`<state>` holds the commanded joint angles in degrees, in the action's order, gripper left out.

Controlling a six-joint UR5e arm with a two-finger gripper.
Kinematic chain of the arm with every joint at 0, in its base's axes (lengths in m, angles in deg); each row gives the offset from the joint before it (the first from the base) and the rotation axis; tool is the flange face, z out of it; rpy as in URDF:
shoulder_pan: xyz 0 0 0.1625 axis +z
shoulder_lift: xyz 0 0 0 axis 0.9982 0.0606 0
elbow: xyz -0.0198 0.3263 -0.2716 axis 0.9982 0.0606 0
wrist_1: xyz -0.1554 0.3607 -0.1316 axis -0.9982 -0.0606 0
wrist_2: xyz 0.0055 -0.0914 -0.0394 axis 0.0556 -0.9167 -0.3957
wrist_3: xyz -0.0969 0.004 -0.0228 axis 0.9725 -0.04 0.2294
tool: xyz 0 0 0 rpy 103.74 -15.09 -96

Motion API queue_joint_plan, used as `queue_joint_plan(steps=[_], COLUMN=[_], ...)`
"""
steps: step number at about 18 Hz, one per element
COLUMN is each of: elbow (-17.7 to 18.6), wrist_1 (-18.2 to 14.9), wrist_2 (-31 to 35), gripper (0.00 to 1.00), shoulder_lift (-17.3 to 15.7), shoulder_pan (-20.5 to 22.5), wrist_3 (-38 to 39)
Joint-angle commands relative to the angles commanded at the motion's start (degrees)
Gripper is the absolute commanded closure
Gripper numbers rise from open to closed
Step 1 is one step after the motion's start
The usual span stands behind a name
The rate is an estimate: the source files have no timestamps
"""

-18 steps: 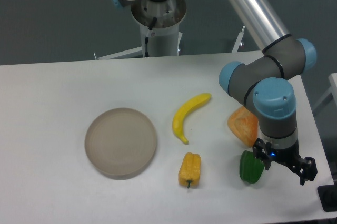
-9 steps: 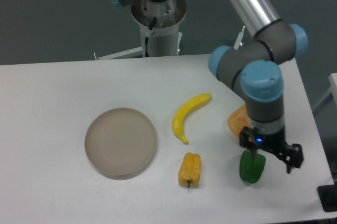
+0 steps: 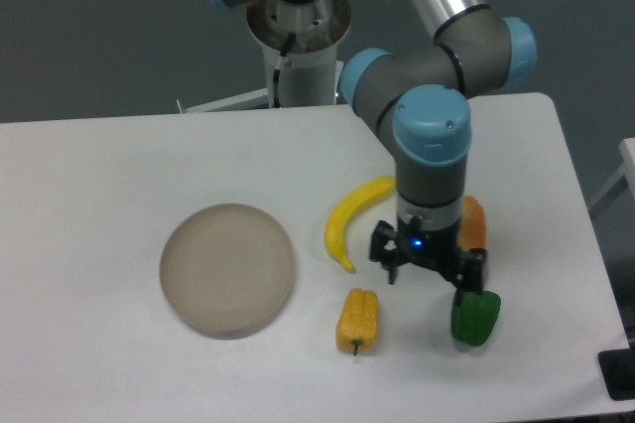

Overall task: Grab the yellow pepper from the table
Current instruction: 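Move the open gripper from beside the green pepper over the yellow pepper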

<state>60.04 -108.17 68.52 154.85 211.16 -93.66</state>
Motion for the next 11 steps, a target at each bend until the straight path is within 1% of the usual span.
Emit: queue_joint_plan(steps=[4, 5, 8, 11], elbow=[2.9, 3.52, 4.66, 6.07], wrist_1=[0.53, 1.23, 4.65, 6.67], wrist_2=[-0.36, -0.36, -0.27, -0.27], gripper=[0.0, 0.0, 0.0, 0.0], shoulder_lift=[0.09, 0.26, 1.14, 1.93], shoulder_pan=[-0.09, 0.0, -0.7, -1.05], wrist_3=[4.39, 5.44, 7.3, 8.09])
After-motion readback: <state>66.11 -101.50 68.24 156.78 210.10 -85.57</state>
